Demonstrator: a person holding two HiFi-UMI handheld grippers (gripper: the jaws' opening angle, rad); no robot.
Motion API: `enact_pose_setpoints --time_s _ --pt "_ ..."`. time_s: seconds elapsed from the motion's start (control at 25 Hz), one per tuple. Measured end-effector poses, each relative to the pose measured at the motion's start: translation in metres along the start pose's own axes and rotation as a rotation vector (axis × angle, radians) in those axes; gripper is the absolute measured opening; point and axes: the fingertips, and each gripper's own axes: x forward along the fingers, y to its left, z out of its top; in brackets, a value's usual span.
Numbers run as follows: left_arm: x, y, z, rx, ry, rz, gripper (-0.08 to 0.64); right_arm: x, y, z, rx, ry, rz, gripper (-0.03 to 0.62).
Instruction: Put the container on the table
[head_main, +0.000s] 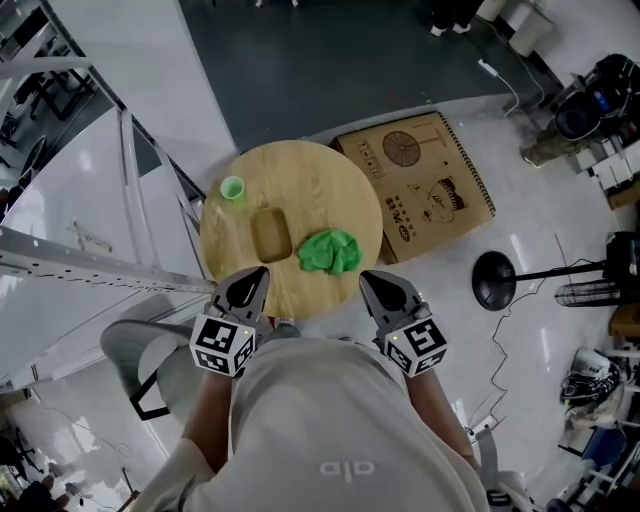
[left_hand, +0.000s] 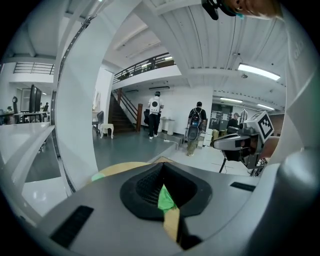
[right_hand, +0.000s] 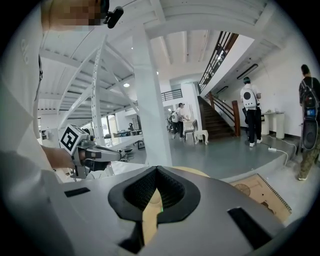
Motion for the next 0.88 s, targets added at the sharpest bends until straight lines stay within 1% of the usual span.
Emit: enact_pose_setpoints --time_s 0.2,0.4,0.88 --pt "-0.001 0.002 0.002 -0.006 -0.005 0.003 0.017 -0.002 0.004 0.003 -0.012 -0.01 -0.001 0.025" --pt "0.007 -0.002 0.003 -0.003 0.004 -0.02 0.017 -0.004 0.007 -0.002 -0.044 0.012 -0.012 0.025" --pt "0.02 -0.013 0.014 0.009 -0.017 -0.07 0.017 -0.018 -0.007 -0.002 -0.013 -0.002 -0.084 0.025"
